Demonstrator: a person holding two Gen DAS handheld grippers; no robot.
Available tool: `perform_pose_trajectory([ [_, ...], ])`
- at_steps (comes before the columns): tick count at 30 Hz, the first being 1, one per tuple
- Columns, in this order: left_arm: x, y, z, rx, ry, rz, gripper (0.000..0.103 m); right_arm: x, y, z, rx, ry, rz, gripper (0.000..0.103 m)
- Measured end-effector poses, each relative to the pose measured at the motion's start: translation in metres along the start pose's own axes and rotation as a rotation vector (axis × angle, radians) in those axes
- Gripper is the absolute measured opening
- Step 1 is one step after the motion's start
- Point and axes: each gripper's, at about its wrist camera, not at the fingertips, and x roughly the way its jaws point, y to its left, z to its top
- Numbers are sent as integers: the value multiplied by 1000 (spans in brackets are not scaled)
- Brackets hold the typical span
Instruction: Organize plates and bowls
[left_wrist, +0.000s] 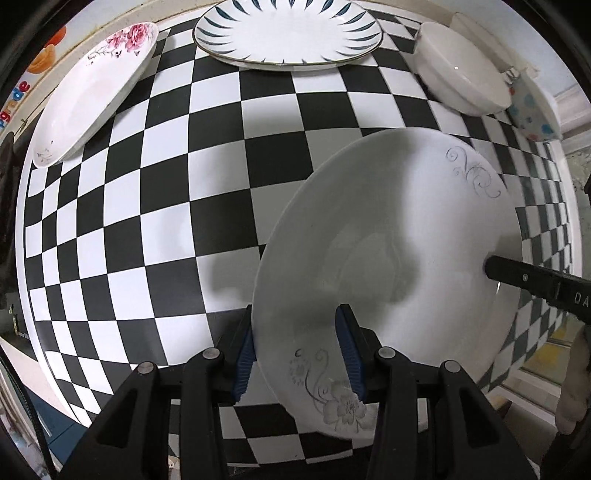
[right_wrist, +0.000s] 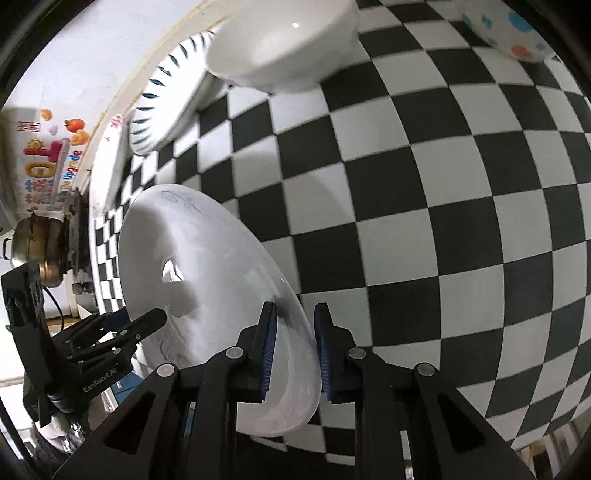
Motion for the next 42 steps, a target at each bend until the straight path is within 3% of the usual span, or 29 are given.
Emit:
perform_pose_trajectory([
  [9, 6, 1, 7, -47, 18, 30, 39, 13, 1, 7, -49, 41, 4, 23],
  [20, 2, 20, 2, -107, 18, -22, 39, 12, -4, 19, -35, 89, 35, 25],
  [24, -37, 51, 4, -172, -57, -24, 39, -5, -7, 21, 0, 74, 20, 25],
  [28, -91, 112, 14, -261, -174, -47, 44, -46, 5, 24, 16, -6, 14, 28],
  [30, -105, 149, 26, -292, -217, -36, 53, -60, 27, 32, -12, -34, 9, 39],
  [34, -97, 218, 58, -365, -229, -21, 53, -58, 103, 69, -96, -42, 87, 47],
  [37, -75, 268, 82, -445, -204, -41, 53, -32, 173, 110, -167, -53, 162, 47],
  [42, -42, 312, 120, -461, -166, 67, 53, 39, 274, 187, -272, 0, 165, 47],
])
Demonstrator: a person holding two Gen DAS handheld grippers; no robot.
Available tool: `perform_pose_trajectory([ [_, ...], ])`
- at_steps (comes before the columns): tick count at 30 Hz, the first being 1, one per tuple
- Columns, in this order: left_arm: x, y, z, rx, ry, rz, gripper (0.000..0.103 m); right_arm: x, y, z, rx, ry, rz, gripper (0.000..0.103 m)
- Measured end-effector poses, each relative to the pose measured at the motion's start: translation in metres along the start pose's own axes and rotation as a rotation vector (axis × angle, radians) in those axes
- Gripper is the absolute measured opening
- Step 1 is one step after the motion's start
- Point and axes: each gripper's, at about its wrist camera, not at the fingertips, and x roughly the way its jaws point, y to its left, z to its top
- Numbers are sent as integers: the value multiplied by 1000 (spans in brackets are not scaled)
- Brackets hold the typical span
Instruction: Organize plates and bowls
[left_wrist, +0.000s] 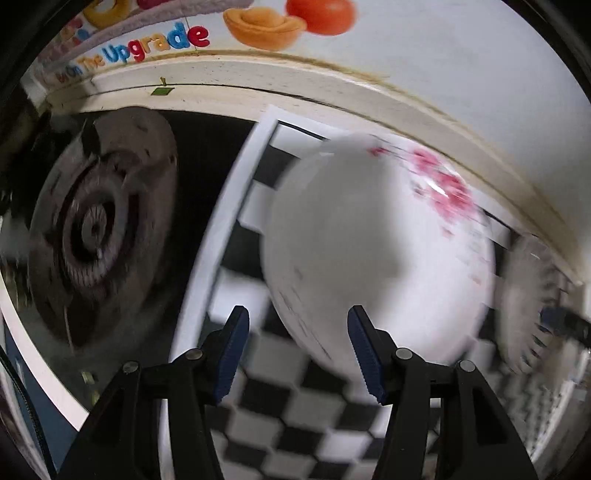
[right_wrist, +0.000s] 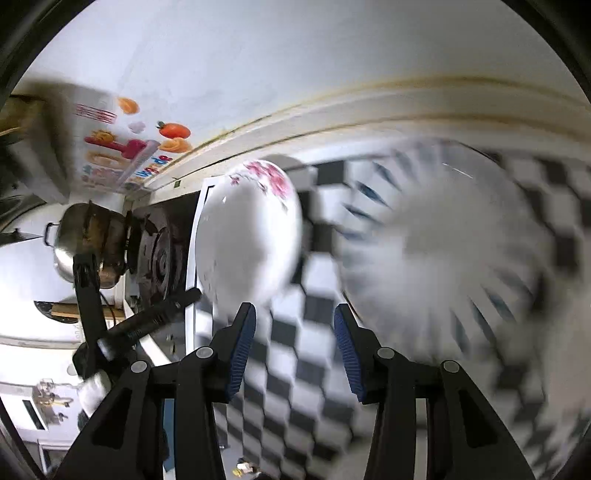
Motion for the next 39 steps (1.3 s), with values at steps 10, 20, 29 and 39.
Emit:
perform_pose_trajectory([
  [10, 52, 14, 42, 16, 102, -71, 53, 109, 31, 93, -111, 151, -181, 47],
  [20, 50, 20, 49, 15, 83, -119, 31, 132, 23, 94, -134, 192, -206, 18],
  [29, 26, 15, 24, 33, 51, -119, 31, 114, 21, 82, -114, 152, -191, 18],
  [39, -33, 10, -29, 72, -10, -133, 31, 52, 21, 43, -135, 93, -133, 18],
])
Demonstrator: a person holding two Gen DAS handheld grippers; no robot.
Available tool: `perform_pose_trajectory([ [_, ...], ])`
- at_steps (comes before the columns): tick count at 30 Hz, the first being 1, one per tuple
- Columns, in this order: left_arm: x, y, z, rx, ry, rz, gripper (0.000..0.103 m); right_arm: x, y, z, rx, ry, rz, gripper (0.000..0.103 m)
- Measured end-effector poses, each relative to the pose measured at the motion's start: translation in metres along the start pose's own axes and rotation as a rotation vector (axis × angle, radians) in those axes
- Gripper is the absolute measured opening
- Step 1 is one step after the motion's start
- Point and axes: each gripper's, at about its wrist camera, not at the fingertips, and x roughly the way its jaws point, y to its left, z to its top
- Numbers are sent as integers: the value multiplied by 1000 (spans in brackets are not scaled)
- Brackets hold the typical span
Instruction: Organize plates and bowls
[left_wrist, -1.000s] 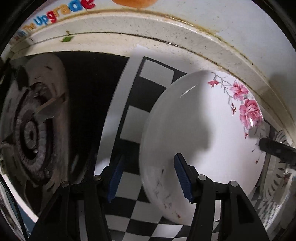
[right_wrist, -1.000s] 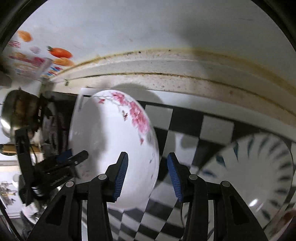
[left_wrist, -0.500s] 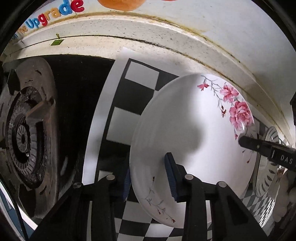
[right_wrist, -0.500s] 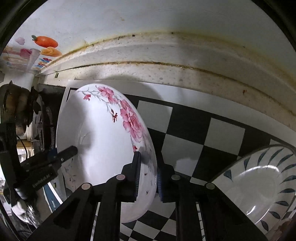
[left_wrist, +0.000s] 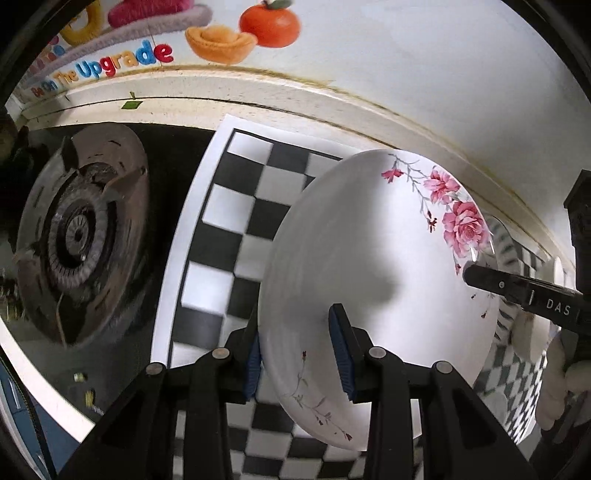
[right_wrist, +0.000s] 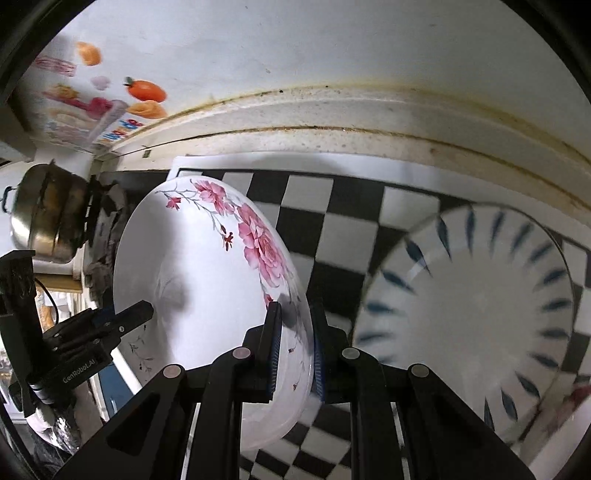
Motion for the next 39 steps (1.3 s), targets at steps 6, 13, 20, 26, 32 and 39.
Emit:
perform_pose_trajectory([
  [6, -33, -37, -22, 41, -41, -18, 31, -42, -10, -44, 3, -36, 16, 18],
  [13, -52, -77, -54, 98, -47, -37, 31, -85, -28, -104, 26, -83, 23, 18],
  [20, -52, -119, -83, 180, -25, -60, 31, -115, -59, -165, 65, -100, 10, 18],
  [26, -33, -164, -107, 269, 33, -78, 31, -121, -99, -219, 162, -107, 16, 18],
  [32, -3, -204, -135, 367, 105, -70, 31, -117, -146, -272, 265, -79, -2, 18],
  [39, 26, -224, -160, 418, 175, -46, 31, -110, -179, -315, 330, -48, -8, 18],
])
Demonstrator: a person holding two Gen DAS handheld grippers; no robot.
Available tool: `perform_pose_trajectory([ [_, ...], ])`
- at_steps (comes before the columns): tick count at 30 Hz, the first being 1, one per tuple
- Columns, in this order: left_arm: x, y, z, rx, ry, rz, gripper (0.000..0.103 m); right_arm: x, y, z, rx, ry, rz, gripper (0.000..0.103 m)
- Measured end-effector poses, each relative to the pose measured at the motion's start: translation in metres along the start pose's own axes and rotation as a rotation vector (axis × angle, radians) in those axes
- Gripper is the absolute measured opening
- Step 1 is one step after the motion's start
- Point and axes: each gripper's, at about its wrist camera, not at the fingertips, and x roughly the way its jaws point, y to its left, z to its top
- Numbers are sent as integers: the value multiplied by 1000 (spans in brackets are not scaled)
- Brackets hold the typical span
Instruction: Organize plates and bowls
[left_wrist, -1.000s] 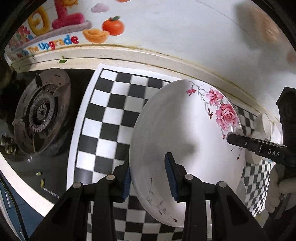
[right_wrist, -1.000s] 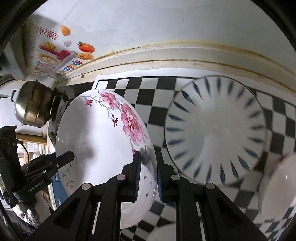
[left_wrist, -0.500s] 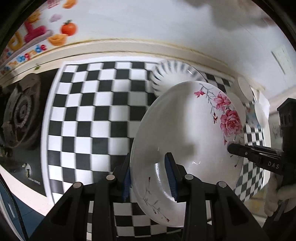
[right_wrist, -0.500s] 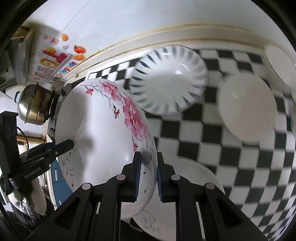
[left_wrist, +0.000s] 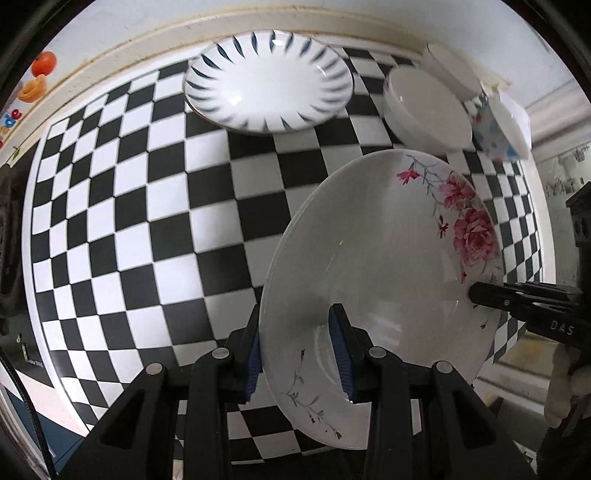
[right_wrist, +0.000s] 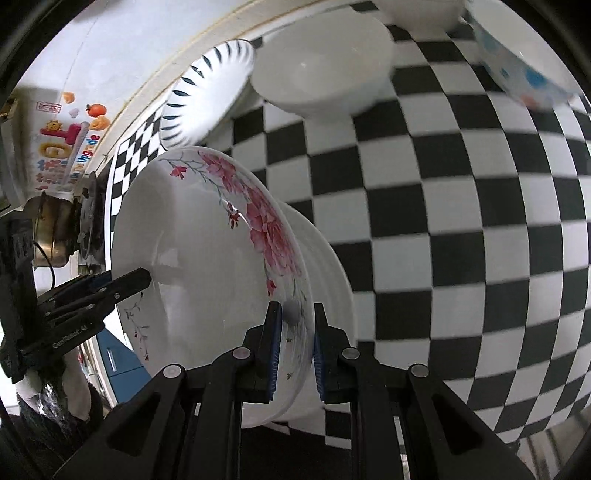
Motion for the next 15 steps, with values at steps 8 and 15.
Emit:
perform_pose_trajectory([
  [8, 19, -12, -10, 17, 75, 54, 31, 4, -11, -9, -7, 13, -22, 18],
  [15, 28, -19, -17, 31, 111, 110, 31, 15, -7, -7, -33, 49, -64, 17],
])
